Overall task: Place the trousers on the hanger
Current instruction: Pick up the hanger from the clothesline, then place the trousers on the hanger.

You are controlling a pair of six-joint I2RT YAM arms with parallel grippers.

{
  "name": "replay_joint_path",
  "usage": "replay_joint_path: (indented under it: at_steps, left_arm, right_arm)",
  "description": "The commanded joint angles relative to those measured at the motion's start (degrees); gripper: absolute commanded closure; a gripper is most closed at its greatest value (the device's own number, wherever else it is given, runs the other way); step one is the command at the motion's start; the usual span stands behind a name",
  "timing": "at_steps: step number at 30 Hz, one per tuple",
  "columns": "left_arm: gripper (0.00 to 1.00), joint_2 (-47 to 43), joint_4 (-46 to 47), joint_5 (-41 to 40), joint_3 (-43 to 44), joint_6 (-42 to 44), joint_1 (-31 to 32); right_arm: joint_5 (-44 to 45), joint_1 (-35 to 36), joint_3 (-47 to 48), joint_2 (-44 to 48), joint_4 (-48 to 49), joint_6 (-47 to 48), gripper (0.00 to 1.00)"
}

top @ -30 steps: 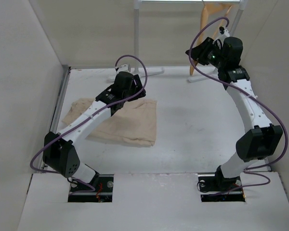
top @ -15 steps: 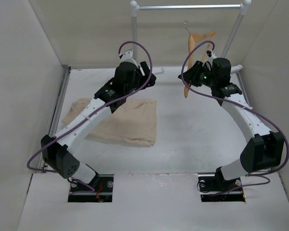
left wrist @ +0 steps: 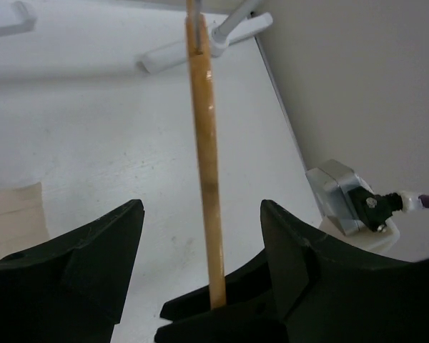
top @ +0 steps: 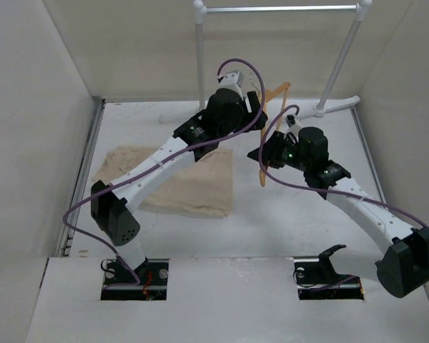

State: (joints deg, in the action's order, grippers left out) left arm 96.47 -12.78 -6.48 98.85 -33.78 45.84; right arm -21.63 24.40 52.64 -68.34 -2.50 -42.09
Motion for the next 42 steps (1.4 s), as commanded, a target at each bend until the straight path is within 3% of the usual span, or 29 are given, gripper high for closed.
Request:
replay_joint_path:
  at_steps: [1, 6, 12, 15, 16, 20, 22, 25, 29, 32, 36, 42]
  left_arm:
    - [0.35, 1.35, -0.40, 0.07, 4.16, 1.26, 1.83]
    - [0.46, 4.78, -1.11, -2.74, 4.60, 1.52, 2.54]
    - [0.84, 5.31, -1.02, -7.05, 2.23, 1.70, 3.59]
    - [0.94, 4.61, -0.68, -9.33, -0.57, 1.35, 4.73]
    - [0.96, 4.09, -0.24, -10.21, -2.15, 0.83, 5.00]
    - [1.00, 1.28, 3.27, -11.45, -9.35, -3.21, 5.44]
    - [1.00, -0.83, 6.08, -11.45, -13.84, -5.58, 5.26]
    - [1.00, -3.91, 10.48, -11.45, -20.43, -8.84, 5.00]
    - [1.00, -6.98, 15.66, -12.23, -28.25, -11.91, 4.82]
    - [1.00, -9.27, 18.74, -15.74, -34.14, -14.38, 4.30]
    - [1.00, -9.89, 22.52, -16.64, -41.44, -16.14, 2.98]
    - [0.99, -10.60, 26.22, -15.67, -49.88, -18.78, 1.57]
  right_arm:
    - [2.46, 3.49, -1.57, 3.55, 6.11, -0.36, 0.87]
    - [4.14, 6.75, -5.35, 6.19, 5.84, -1.24, 0.87]
    - [5.19, 7.28, -9.48, 10.50, 4.53, -2.03, 0.87]
    - [6.07, 7.28, -10.98, 12.61, 2.95, -2.04, 0.83]
    - [6.33, 7.28, -11.50, 13.31, 2.25, -2.04, 0.78]
    - [6.51, 7.19, -13.79, 18.22, -0.92, -1.86, 0.41]
    - [5.90, 6.41, -14.76, 21.04, -3.28, -1.77, 0.36]
    - [5.11, 2.90, -15.20, 22.98, -5.41, -1.51, 0.44]
    - [3.43, 1.83, -12.75, 15.71, -3.22, -1.68, 0.78]
    - [6.59, 3.06, -11.07, 8.42, 0.73, -2.38, 0.87]
    - [7.04, 4.46, -8.36, -3.88, 7.33, -3.00, 0.87]
    - [8.97, 7.72, -2.99, -19.27, 13.39, -3.09, 0.70]
